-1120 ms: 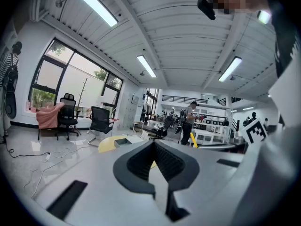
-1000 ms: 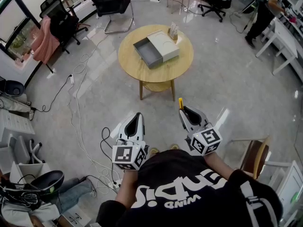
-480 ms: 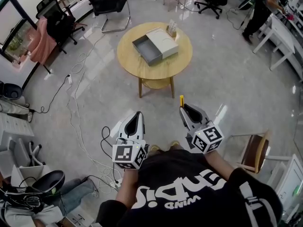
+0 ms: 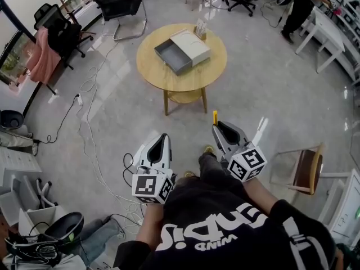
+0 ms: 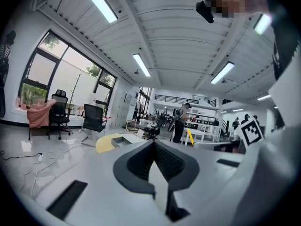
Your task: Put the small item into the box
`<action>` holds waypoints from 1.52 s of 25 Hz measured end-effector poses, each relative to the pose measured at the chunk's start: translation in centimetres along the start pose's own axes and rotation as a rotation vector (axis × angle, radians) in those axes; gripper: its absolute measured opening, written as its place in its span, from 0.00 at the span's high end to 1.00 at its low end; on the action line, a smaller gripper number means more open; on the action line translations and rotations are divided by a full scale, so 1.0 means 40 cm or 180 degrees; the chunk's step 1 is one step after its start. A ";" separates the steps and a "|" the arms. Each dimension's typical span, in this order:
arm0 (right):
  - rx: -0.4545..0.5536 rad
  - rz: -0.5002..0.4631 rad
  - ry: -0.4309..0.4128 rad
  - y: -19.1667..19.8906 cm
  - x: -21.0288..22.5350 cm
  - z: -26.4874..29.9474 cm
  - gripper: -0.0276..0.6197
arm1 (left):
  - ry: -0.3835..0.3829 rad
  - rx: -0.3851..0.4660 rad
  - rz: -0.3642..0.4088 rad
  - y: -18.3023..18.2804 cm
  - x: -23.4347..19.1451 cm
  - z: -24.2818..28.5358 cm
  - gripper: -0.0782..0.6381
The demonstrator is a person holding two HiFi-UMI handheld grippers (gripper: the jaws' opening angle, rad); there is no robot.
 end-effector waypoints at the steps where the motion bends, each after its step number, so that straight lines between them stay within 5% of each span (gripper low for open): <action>1: 0.0008 -0.0001 0.0008 0.000 -0.004 0.004 0.87 | 0.0018 -0.0002 0.0006 0.000 -0.005 0.002 0.88; 23: 0.0091 0.0017 0.0088 -0.033 0.122 0.203 0.87 | 0.0120 0.0057 0.0013 -0.020 -0.125 0.229 0.88; 38: -0.0040 -0.0023 -0.0139 -0.134 0.245 0.448 0.87 | -0.0070 0.0002 -0.0032 -0.067 -0.252 0.463 0.88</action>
Point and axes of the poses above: the fingertips, and each gripper's own axes: z forward along the fingers, x to its right, y out of its underside, the point moved 1 cm from there along -z, backward along the fingers, and after that the axes turned 6 degrees about z, right-handed, at the moved point
